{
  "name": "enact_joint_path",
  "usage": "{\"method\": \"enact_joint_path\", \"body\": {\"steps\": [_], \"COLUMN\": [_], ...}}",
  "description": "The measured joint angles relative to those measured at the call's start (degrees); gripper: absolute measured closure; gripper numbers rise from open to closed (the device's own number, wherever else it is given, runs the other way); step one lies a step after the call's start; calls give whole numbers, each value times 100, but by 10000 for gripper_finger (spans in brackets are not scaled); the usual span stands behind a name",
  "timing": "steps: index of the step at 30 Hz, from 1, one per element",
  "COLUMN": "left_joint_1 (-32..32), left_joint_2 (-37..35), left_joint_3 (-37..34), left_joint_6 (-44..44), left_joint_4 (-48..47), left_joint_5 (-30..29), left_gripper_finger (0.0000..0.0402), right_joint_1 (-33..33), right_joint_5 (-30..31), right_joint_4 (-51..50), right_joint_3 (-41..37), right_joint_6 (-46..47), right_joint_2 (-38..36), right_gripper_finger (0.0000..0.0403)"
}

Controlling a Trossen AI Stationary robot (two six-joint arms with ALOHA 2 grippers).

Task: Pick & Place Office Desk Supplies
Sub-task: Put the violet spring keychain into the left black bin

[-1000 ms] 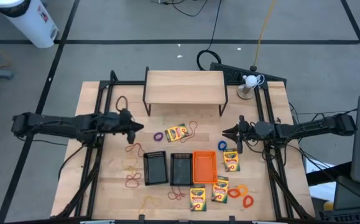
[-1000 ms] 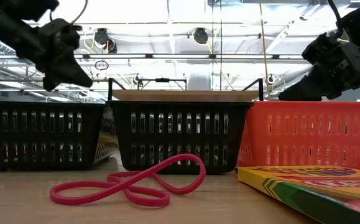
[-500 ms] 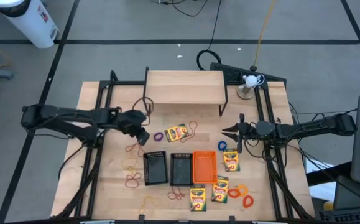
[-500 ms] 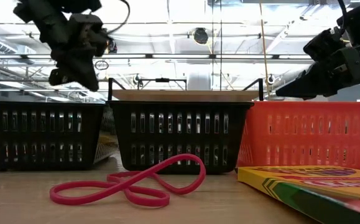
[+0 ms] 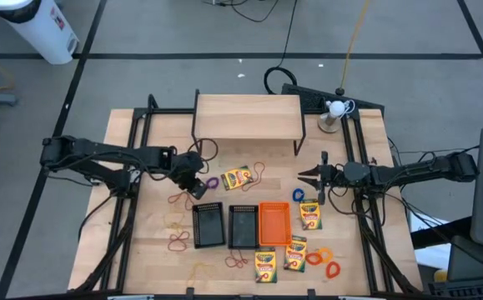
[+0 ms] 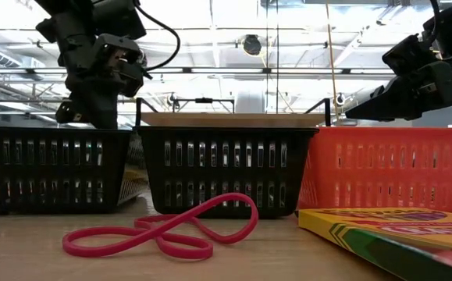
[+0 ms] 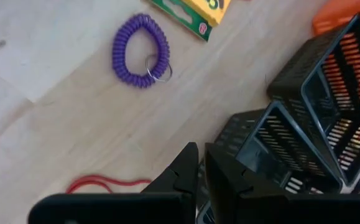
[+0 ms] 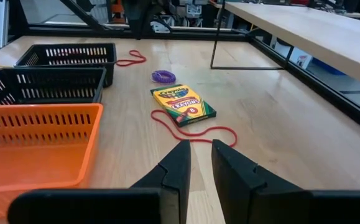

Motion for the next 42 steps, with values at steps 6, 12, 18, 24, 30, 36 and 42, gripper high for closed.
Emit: {"method": "enact_joint_path", "body": {"steps": [6,12,18,24,30,36,42], "left_joint_1": [122,122,101,166,168,169,170], "left_joint_2": [-1,-1,-1,-1,-1,-1,-1], "left_joint_3": [0,0,0,0,0,0,0], "left_joint_6": [423,1081,645,-42,-38,13,-216], "left_joint_4": [75,552,737,736,519,494,1138], "left_joint_5": [-327,-899,-910,-1172,-1229,-1350,-1350], "left_gripper_finger": [375,375,376,375,343,253,171], "right_joint_1": [0,0,0,0,0,0,0], "right_joint_5": [-1,-1,27,30,32,30,26], "right_joint_4": [-10,-17,-17,-27,-101,-120,-122], "right_joint_3": [0,0,0,0,1,0,1], "right_joint_6": [0,39,2,2,2,2,42], "right_joint_2": [0,-1,-1,1,1,1,1], "right_gripper_finger": [344,344,344,344,344,344,344]}}
